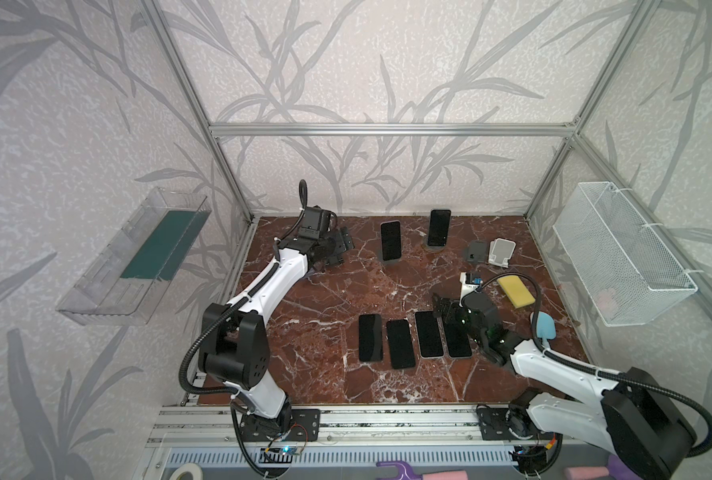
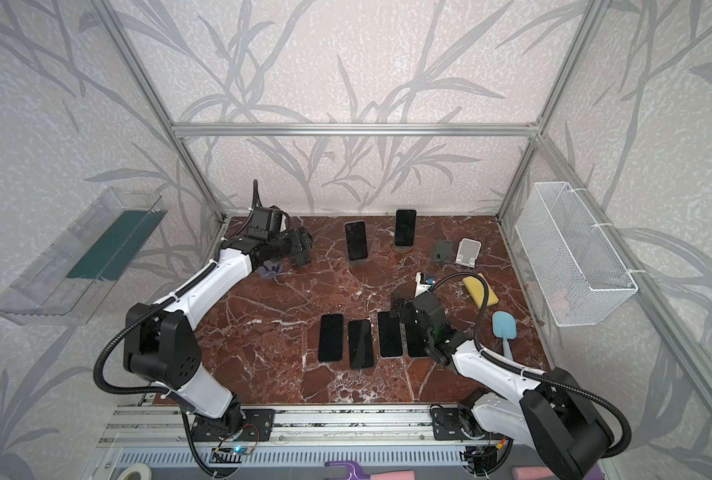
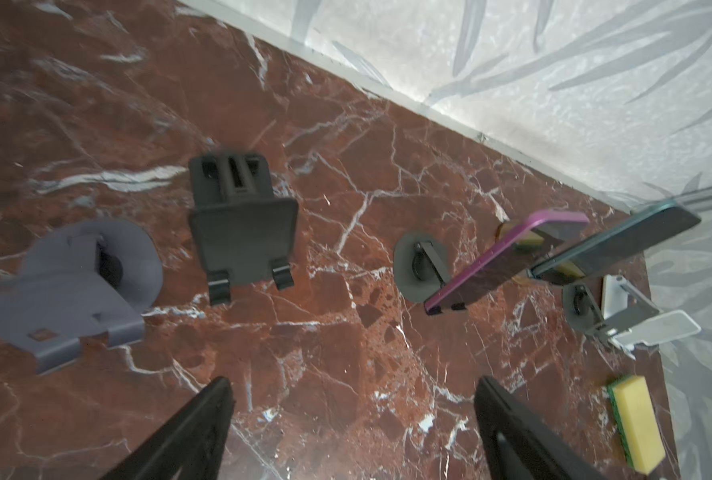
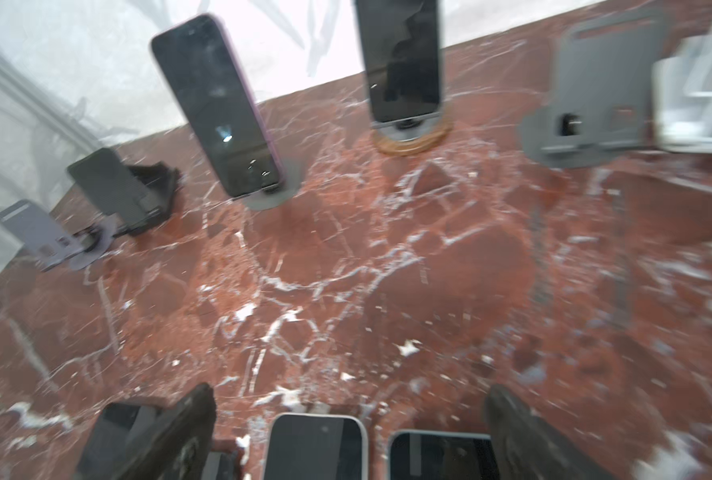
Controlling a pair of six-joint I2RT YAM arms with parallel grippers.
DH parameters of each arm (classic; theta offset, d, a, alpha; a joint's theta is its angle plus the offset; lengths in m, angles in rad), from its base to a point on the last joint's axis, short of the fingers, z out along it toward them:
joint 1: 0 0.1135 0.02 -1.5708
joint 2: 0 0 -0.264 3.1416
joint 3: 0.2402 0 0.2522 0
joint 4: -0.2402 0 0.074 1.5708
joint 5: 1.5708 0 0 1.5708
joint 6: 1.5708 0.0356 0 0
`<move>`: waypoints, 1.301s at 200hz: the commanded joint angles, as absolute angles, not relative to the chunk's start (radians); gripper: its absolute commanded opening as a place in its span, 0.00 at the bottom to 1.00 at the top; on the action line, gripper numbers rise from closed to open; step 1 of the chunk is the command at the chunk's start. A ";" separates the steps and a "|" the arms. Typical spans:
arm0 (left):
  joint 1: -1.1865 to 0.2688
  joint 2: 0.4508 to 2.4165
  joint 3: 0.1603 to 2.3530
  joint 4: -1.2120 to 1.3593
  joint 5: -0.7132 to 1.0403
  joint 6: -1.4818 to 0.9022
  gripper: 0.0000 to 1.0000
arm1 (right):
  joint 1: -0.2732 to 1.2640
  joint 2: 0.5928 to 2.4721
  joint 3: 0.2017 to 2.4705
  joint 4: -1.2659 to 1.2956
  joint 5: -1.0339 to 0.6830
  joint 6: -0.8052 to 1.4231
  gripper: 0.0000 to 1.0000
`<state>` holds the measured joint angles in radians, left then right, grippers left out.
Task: Remove the phone from the phone stand
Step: 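Move the left gripper over the pink-edged phone on the round grey stand, then lower and close the left gripper on the pink-edged phone's top edge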
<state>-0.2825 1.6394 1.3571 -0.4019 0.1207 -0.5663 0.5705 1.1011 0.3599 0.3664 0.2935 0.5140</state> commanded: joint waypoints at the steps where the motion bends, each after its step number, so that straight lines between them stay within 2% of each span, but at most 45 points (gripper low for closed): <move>1: -0.349 1.606 1.374 -0.346 0.098 -0.592 0.93 | 0.573 1.042 0.327 0.397 0.443 0.537 0.99; 23: -0.425 1.660 1.449 -0.376 0.001 -0.563 0.99 | 0.570 1.050 0.336 0.393 0.443 0.532 0.99; 48: -0.481 1.763 1.564 -0.419 -0.059 -0.577 0.99 | 0.571 1.105 0.352 0.403 0.433 0.535 0.99; 68: -0.518 1.849 1.668 -0.462 -0.172 -0.588 0.99 | 0.572 1.134 0.370 0.389 0.433 0.529 0.99; 118: -0.598 2.111 2.004 -0.640 -0.396 -0.640 0.99 | 0.570 1.094 0.368 0.377 0.420 0.520 0.99; 168: -0.635 2.271 2.182 -0.661 -0.432 -0.628 0.99 | 0.570 1.094 0.371 0.377 0.402 0.521 0.99; 209: -0.650 2.311 2.200 -0.605 -0.447 -0.604 0.99 | 0.569 1.103 0.375 0.383 0.386 0.530 0.99; 260: -0.661 2.390 2.290 -0.659 -0.526 -0.607 0.99 | 0.570 1.112 0.379 0.388 0.365 0.537 0.99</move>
<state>-0.6537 2.3516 2.2375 -0.6212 -0.4480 -0.6067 0.5697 1.1069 0.3454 0.3759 0.3744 0.5282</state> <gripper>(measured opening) 0.992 0.991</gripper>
